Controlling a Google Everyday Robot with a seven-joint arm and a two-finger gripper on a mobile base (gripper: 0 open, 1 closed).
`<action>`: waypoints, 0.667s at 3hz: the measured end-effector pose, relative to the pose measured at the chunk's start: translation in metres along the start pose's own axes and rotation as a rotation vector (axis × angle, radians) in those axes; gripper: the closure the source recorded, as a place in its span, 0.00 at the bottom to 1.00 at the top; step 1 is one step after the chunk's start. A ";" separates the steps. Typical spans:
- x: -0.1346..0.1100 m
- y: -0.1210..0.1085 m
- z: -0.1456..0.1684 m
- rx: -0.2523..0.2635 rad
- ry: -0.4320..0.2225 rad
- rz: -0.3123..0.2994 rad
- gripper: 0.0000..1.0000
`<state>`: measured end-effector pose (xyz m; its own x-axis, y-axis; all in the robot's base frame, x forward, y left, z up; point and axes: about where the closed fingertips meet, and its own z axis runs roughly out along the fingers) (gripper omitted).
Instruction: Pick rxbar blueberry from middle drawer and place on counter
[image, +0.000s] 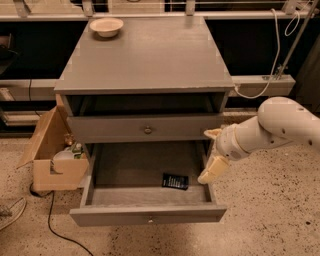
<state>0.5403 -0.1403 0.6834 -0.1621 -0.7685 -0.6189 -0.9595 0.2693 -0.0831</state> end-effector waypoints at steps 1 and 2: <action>0.000 0.000 0.000 0.000 0.000 0.000 0.00; 0.028 -0.002 0.051 -0.068 0.046 0.057 0.00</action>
Offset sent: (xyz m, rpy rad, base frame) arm 0.0153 0.0093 -0.0987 -0.0413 0.1771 -0.0178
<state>0.5496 -0.1330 0.6264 -0.2258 -0.7792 -0.5846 -0.9616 0.2745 0.0054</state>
